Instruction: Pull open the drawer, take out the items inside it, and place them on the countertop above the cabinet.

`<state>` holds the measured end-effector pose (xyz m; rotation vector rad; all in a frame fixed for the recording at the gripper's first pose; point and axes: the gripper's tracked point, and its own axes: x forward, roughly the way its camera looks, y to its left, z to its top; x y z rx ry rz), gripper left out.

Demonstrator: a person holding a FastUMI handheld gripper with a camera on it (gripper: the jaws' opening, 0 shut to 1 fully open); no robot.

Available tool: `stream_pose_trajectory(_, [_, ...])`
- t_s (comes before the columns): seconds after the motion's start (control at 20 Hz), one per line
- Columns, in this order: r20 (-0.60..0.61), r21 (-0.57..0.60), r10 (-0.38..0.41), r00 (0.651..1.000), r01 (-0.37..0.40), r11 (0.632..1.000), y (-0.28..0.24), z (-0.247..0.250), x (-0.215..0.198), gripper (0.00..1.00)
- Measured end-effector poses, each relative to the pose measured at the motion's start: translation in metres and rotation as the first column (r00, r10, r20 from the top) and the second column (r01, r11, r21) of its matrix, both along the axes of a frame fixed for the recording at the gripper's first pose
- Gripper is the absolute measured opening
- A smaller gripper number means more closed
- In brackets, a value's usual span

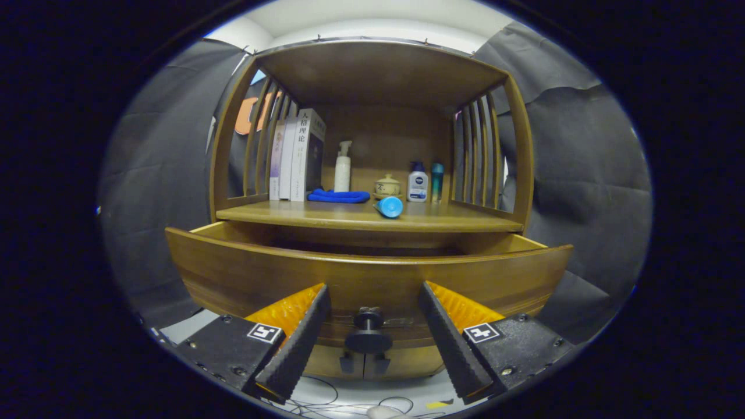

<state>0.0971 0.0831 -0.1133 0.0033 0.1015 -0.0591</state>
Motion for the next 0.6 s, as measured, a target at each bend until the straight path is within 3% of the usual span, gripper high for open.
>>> stream_pose_trajectory(0.6, [0.001,-0.011,0.001,1.0,-0.001,1.0,0.0,0.004,0.044,0.99])
